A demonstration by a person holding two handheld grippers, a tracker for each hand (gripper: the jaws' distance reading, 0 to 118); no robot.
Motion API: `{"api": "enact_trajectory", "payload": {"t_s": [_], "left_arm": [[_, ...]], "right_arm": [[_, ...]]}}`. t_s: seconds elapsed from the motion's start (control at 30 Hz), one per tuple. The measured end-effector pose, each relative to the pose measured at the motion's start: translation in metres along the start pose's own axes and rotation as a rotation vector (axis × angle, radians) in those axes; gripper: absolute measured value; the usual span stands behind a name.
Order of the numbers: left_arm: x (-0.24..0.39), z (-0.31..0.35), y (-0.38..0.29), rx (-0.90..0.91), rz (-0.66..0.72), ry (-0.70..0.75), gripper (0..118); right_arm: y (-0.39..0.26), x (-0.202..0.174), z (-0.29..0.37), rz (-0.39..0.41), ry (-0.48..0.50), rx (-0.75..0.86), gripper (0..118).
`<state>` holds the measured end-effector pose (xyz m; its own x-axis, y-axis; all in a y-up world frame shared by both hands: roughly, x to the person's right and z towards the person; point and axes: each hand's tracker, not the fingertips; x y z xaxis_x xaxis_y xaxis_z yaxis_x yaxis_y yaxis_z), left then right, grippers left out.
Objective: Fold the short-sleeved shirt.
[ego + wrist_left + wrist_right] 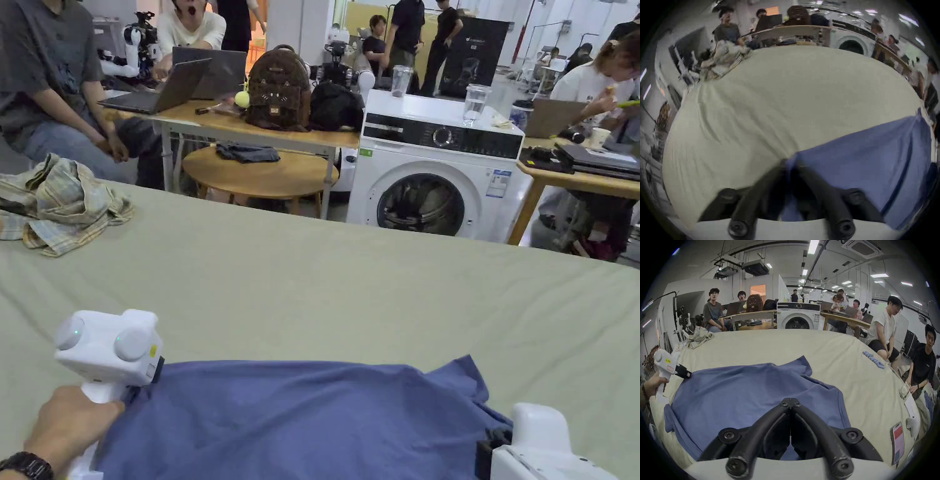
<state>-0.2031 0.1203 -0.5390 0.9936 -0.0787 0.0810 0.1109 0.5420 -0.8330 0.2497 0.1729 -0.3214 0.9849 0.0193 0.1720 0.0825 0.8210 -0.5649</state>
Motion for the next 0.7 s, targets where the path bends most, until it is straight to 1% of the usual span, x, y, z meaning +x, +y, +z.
{"api": "enact_trajectory", "payload": {"t_s": [0.03,0.1,0.2,0.23,0.27,0.3,0.33,0.37,0.43,0.47,0.5,0.57,0.7], "left_arm": [[-0.004,0.004,0.000,0.002,0.023,0.005,0],[-0.017,0.015,-0.002,0.046,0.061,-0.032,0],[-0.027,0.041,-0.009,0.087,0.056,-0.024,0],[-0.030,0.050,-0.012,0.096,0.054,-0.026,0],[-0.034,0.057,-0.015,0.108,0.066,-0.021,0],[-0.037,0.062,-0.018,0.116,0.077,-0.016,0],[-0.042,0.067,-0.021,0.123,0.087,-0.024,0],[-0.045,0.071,-0.025,0.125,0.096,-0.022,0],[-0.047,0.076,-0.031,0.131,0.102,-0.022,0],[-0.047,0.077,-0.033,0.133,0.094,-0.039,0],[-0.044,0.076,-0.034,0.133,0.091,-0.039,0],[-0.040,0.077,-0.036,0.127,0.078,-0.034,0],[-0.034,0.079,-0.037,0.125,0.080,-0.042,0]], "right_arm": [[0.007,0.004,-0.004,0.000,-0.005,-0.007,0],[0.026,0.016,-0.017,-0.006,-0.004,-0.029,0],[0.056,0.034,-0.044,-0.005,-0.014,-0.067,1],[0.065,0.038,-0.054,0.009,-0.023,-0.093,8],[0.076,0.043,-0.068,0.020,-0.013,-0.128,18],[0.083,0.046,-0.080,0.023,-0.015,-0.129,32],[0.090,0.048,-0.091,0.029,-0.014,-0.154,42],[0.098,0.050,-0.106,0.033,0.001,-0.204,48],[0.107,0.051,-0.128,0.015,0.030,-0.239,48],[0.108,0.049,-0.138,0.016,0.022,-0.253,49],[0.110,0.046,-0.148,0.018,0.034,-0.264,50],[0.113,0.041,-0.170,0.011,0.083,-0.330,52],[0.109,0.029,-0.204,0.029,0.101,-0.403,52]]}}
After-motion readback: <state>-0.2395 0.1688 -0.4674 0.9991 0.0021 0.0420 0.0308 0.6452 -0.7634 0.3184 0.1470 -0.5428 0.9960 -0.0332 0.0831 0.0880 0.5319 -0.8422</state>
